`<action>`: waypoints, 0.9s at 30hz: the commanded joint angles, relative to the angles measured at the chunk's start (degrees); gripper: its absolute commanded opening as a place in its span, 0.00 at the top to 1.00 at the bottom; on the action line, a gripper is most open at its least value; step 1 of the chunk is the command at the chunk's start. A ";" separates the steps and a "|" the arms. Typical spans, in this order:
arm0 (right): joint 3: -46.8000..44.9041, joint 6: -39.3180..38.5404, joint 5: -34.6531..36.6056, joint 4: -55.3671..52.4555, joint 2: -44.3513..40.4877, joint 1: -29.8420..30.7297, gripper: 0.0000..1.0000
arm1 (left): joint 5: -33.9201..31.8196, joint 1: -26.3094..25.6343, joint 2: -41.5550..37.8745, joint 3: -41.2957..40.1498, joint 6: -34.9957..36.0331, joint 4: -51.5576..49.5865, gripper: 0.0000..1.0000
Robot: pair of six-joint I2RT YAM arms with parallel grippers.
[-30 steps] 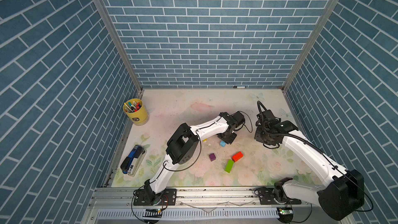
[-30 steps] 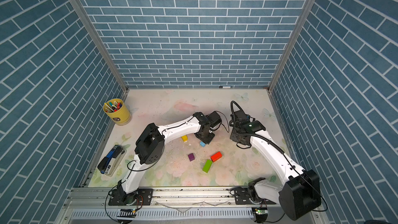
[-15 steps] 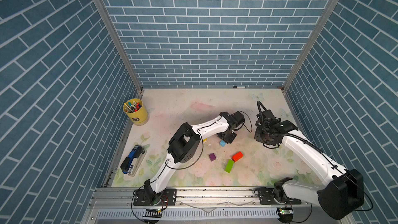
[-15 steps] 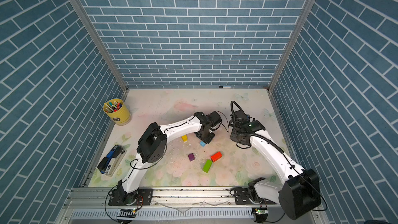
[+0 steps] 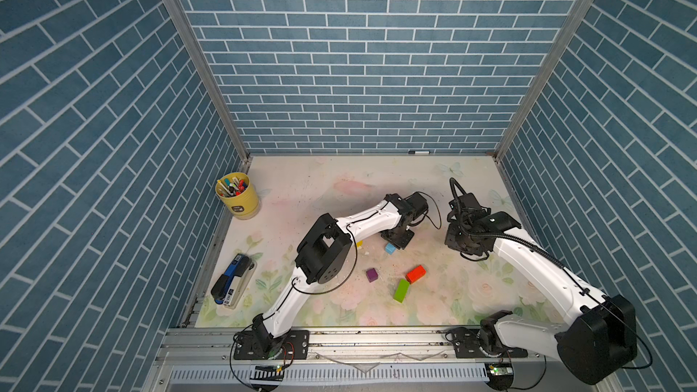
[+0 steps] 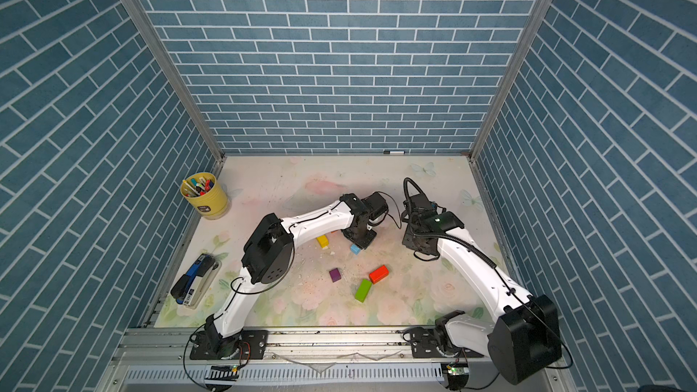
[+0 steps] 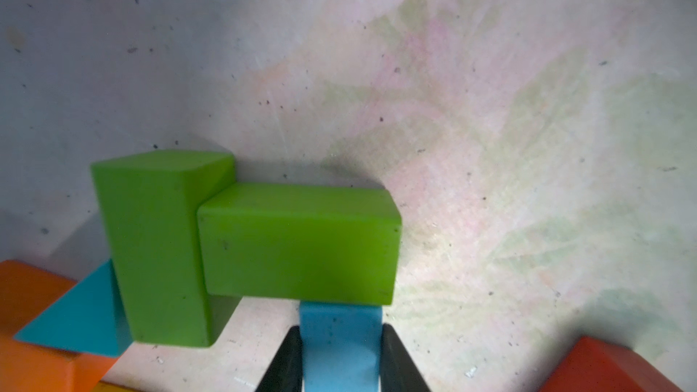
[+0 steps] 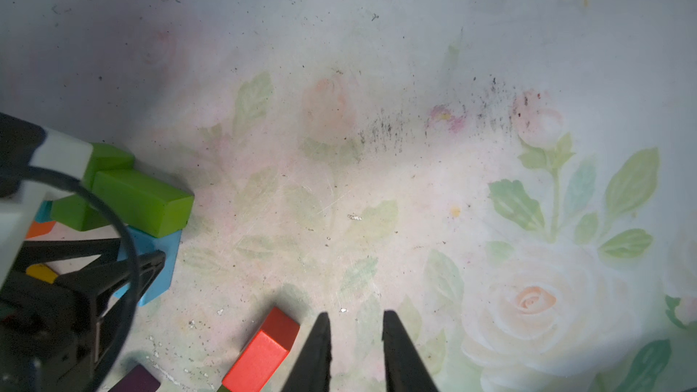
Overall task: Assemble a heart with building blocks
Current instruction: Assemble the building block at the center of the board.
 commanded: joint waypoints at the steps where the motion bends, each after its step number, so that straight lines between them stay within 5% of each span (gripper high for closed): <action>1: -0.77 1.63 0.05 -0.13 0.66 -0.25 0.73 | -0.63 0.44 1.76 1.46 0.73 -1.16 0.63; 8: -1.55 1.06 0.33 -0.48 0.25 -0.16 0.71 | -1.63 0.68 1.35 0.97 -0.03 -1.38 0.51; 13: -2.68 0.82 0.57 -0.57 0.39 1.86 0.42 | -1.79 0.72 -1.96 -0.27 -0.95 -1.62 0.45; 17: -3.04 4.00 1.46 0.20 2.41 8.43 0.33 | -2.62 0.70 -7.57 -2.25 -1.87 -2.72 0.41; 20: -3.28 7.76 -0.10 3.24 4.85 14.88 0.23 | -3.55 1.54 -14.53 -7.50 -3.75 -2.36 0.38; 27: -0.99 12.71 -4.92 9.89 14.59 27.20 0.22 | -3.44 9.23 -34.90 -29.47 -13.30 1.03 0.37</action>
